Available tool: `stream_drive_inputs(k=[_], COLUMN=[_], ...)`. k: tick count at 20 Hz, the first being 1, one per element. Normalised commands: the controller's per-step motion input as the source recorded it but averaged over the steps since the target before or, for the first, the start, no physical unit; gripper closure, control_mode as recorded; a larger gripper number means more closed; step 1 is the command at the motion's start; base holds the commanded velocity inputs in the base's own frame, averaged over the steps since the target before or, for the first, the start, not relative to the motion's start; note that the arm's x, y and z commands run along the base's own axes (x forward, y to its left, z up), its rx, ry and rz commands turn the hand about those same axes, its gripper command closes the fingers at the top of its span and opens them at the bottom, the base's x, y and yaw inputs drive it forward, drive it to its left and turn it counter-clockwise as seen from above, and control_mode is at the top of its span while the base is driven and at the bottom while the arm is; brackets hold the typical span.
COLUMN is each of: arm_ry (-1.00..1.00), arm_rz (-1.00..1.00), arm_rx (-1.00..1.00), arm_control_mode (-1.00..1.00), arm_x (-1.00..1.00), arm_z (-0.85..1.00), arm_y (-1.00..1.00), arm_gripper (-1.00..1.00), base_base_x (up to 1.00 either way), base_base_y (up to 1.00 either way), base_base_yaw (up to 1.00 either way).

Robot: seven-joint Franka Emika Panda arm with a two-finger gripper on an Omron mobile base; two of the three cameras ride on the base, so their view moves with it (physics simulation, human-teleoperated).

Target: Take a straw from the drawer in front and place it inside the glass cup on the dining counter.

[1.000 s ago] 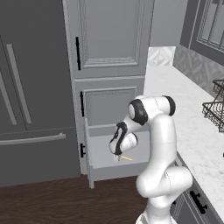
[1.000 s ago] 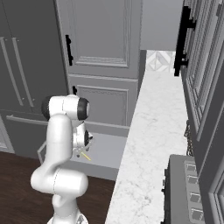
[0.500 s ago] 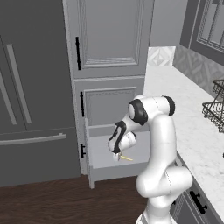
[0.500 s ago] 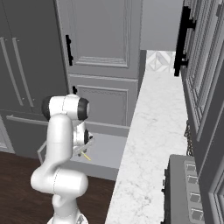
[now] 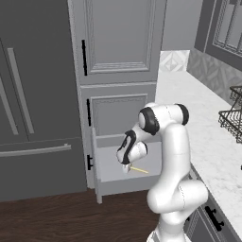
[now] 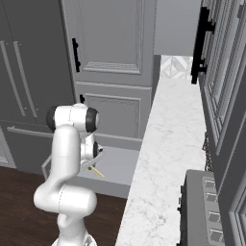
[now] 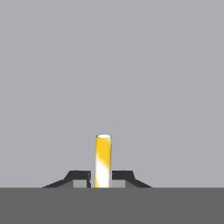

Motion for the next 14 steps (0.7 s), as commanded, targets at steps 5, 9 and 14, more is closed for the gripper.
stream_drive_inputs(k=[5, 9, 14], arm_ry=[-0.04, -0.07, -0.01], arm_rz=[0.0, 0.0, 0.0], arm_rx=[0.0, 0.0, 0.0], arm_control_mode=[-1.0, -1.0, -1.0], arm_x=[-0.05, -0.09, -0.16], arm_z=[0.69, 1.0, 1.0], arm_y=[-0.16, -0.14, -0.03], arm_gripper=[1.0, 1.0, 1.0], base_base_x=[0.0, 0.0, 0.0], base_base_y=[0.0, 0.0, 0.0], base_base_yaw=[0.0, 0.0, 0.0])
